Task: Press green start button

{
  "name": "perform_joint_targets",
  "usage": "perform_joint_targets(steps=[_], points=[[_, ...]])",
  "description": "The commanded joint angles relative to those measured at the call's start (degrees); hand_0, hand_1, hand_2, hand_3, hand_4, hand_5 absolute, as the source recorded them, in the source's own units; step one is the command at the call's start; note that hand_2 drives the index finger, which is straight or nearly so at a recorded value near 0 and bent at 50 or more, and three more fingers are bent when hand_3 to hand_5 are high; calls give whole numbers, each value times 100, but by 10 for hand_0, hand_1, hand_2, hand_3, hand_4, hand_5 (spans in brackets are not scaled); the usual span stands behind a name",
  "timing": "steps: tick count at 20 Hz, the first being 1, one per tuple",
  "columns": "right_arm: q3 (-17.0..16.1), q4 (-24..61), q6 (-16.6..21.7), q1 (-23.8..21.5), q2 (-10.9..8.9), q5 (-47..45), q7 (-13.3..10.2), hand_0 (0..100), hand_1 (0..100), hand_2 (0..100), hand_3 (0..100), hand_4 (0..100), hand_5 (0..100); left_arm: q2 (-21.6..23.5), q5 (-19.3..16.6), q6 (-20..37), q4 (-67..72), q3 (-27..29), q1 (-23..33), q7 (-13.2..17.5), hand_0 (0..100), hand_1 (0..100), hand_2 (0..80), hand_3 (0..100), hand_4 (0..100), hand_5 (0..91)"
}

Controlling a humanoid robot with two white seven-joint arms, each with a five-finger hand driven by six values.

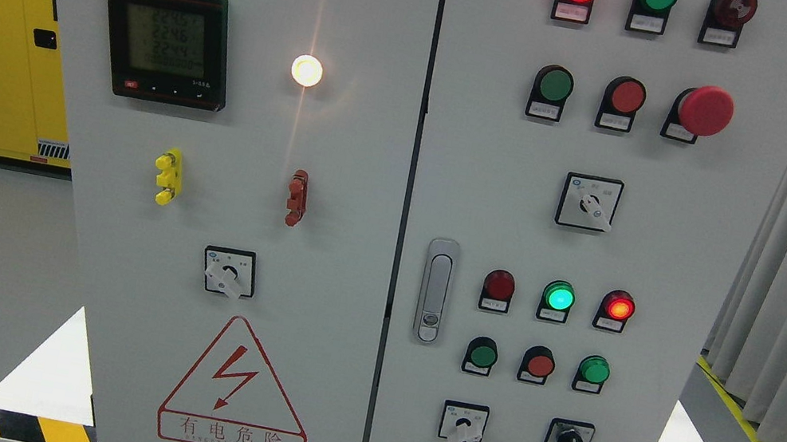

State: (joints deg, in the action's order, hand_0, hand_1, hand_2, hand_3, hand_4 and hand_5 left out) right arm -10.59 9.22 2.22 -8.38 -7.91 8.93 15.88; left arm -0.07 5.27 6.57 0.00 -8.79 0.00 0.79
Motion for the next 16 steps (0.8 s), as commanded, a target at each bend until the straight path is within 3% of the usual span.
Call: perform_joint_targets(steps=[1, 10, 12, 16], points=[[-13, -158, 41, 91, -26, -5, 38, 351, 423, 0, 0, 0, 0, 33, 0, -6, -158, 0, -167, -8, 120, 556, 0, 0, 0, 0], [-13, -53, 138, 196, -44, -5, 12, 332, 423, 0, 0, 0, 0, 24, 0, 3, -158, 0, -176, 0, 120, 556, 0, 0, 0, 0], [-4, 559, 251, 162, 17, 3, -15, 329, 423, 0, 0, 0, 0, 24, 0, 3, -158, 0, -176, 0, 120, 556, 0, 0, 0, 0], [75, 2641, 533, -576, 141, 82, -32, 312, 439, 0, 0, 0, 0, -2, 0, 3, -158, 0, -176, 0, 120, 556, 0, 0, 0, 0]])
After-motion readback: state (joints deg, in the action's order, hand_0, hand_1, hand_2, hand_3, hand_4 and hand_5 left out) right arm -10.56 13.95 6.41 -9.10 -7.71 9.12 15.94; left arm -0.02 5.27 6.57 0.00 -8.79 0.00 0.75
